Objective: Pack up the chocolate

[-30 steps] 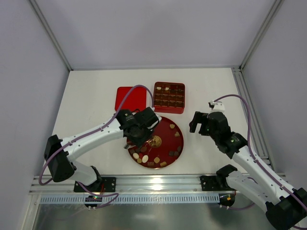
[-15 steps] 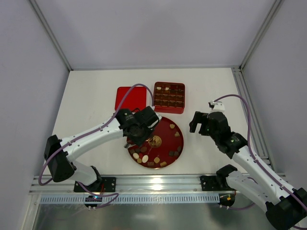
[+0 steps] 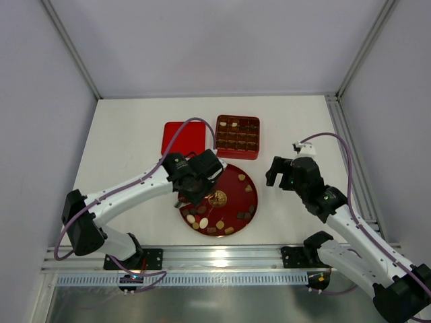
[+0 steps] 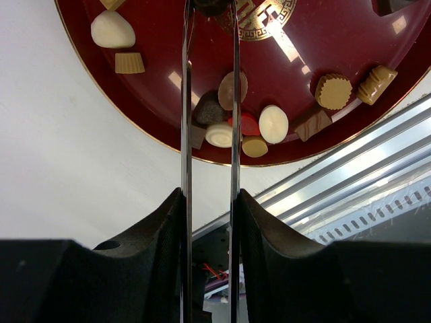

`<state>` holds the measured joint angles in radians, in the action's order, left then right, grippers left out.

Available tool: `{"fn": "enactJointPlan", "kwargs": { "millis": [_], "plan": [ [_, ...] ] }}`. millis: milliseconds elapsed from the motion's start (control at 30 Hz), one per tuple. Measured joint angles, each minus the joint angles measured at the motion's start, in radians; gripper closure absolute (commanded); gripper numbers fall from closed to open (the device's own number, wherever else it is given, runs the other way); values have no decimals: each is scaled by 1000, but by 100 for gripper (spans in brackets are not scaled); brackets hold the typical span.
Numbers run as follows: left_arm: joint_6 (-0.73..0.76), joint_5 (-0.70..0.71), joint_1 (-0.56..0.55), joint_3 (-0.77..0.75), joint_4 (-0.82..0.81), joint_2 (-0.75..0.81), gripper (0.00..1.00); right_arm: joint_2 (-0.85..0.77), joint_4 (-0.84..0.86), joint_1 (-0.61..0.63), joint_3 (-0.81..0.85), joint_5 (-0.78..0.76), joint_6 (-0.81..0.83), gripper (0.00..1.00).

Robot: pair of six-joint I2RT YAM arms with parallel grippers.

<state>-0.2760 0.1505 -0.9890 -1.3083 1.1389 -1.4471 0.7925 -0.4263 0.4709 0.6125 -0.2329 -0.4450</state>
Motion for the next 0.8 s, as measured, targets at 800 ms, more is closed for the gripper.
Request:
{"fn": "enactJointPlan", "kwargs": {
  "millis": [800],
  "plan": [
    [-5, 18, 34, -24, -8, 5, 68, -1, 0, 0, 0, 0, -2, 0]
  ]
}}
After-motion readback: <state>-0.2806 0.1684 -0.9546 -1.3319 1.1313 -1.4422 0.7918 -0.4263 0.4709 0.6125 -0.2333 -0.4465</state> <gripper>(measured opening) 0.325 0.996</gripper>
